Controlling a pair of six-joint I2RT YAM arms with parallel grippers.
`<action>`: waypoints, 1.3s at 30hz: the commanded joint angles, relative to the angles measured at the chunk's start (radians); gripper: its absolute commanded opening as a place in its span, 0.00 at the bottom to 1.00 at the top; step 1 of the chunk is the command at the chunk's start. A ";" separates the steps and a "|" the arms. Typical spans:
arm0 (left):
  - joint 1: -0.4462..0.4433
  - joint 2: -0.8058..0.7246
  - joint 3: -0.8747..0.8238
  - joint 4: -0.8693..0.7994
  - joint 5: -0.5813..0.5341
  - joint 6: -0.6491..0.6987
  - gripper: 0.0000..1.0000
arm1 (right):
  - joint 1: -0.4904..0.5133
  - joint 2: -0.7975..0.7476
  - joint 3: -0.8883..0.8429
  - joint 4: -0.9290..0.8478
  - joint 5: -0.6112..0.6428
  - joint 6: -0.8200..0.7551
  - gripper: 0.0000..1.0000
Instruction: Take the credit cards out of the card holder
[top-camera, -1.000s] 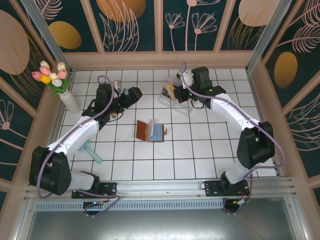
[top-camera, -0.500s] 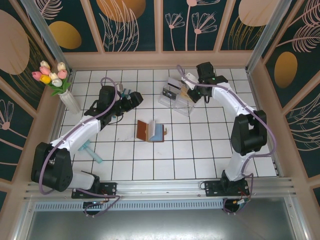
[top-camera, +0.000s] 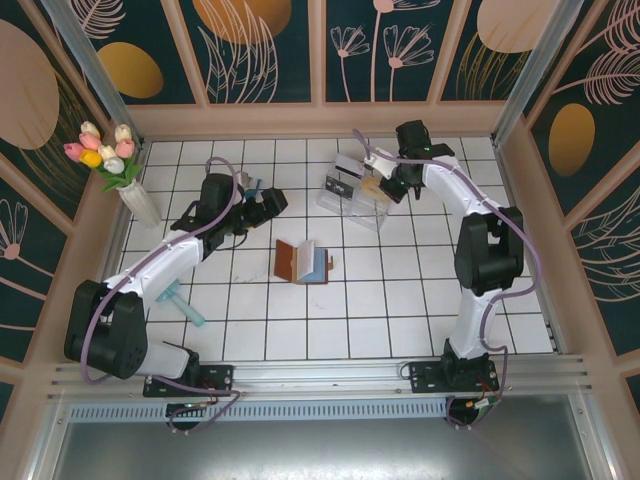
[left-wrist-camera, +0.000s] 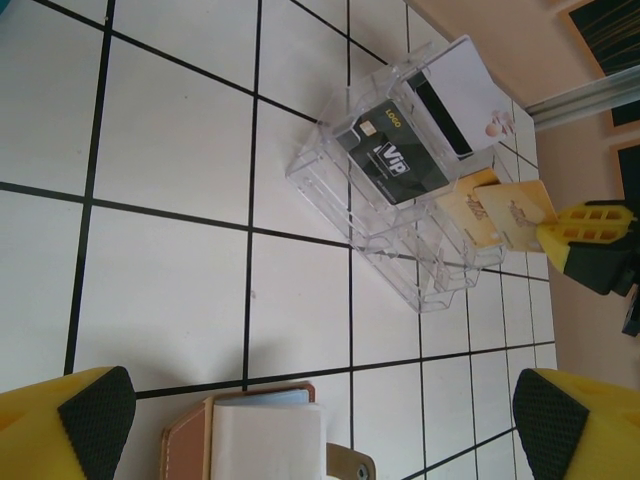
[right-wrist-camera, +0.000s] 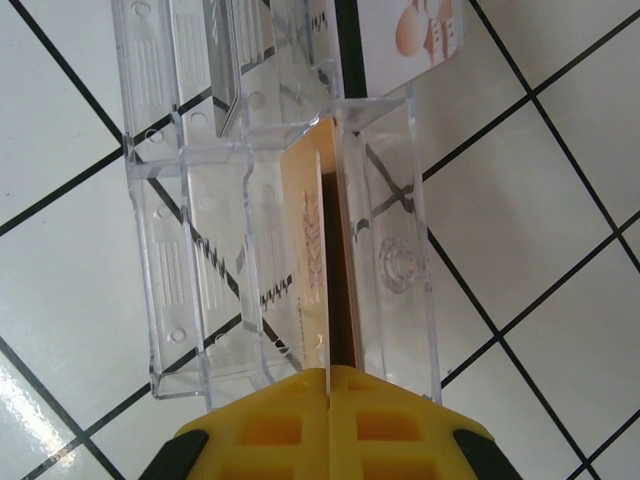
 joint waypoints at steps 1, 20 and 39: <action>0.000 -0.006 -0.015 -0.010 0.024 0.004 0.99 | 0.000 0.031 0.038 -0.038 -0.042 -0.036 0.01; 0.000 0.006 -0.035 0.021 0.041 -0.003 0.98 | 0.012 0.047 0.018 0.018 -0.024 -0.047 0.09; -0.024 -0.038 -0.066 -0.001 0.060 0.020 0.95 | 0.019 -0.243 -0.078 0.205 -0.114 0.326 0.34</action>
